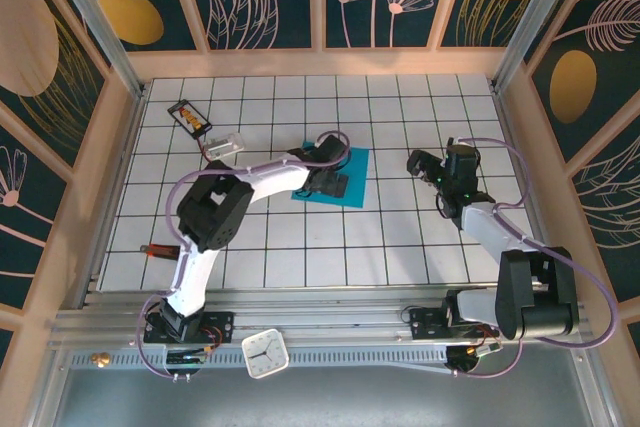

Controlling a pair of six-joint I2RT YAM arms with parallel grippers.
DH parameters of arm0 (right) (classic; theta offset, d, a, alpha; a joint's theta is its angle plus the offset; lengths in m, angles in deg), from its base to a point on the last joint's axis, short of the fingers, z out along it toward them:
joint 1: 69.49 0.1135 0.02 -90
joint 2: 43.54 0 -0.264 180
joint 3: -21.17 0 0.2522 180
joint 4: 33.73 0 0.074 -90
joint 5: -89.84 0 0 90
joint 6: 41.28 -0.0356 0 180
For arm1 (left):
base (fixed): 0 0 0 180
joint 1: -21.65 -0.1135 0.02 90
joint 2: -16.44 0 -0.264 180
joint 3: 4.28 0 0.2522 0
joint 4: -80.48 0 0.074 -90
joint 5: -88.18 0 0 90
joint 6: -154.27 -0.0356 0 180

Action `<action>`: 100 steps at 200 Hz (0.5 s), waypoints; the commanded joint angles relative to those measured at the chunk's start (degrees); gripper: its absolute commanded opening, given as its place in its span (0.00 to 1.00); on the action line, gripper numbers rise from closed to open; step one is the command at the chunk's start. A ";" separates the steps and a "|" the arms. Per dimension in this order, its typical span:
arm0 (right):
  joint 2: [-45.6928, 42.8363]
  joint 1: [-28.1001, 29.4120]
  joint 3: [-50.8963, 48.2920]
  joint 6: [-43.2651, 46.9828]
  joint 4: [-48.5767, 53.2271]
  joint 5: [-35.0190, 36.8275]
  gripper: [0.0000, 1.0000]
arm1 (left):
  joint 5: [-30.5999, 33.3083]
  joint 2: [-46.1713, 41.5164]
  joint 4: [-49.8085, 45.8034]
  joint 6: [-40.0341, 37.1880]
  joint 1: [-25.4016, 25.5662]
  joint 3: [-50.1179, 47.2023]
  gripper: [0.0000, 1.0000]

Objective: Fold a paper plane with a square sheet of paper (pick it up from the middle)
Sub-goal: Move the square sheet of paper to the center of the table.

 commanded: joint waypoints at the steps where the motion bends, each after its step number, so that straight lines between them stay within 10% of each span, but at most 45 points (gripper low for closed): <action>1: -1.65 0.34 0.11 -0.83 1.52 -0.89 0.96 | -0.31 -5.30 -3.41 -1.37 -0.18 -5.22 0.98; 100: -0.82 3.23 0.77 -0.88 1.58 -1.97 0.96 | -3.21 2.98 -14.88 7.32 -0.11 12.46 0.99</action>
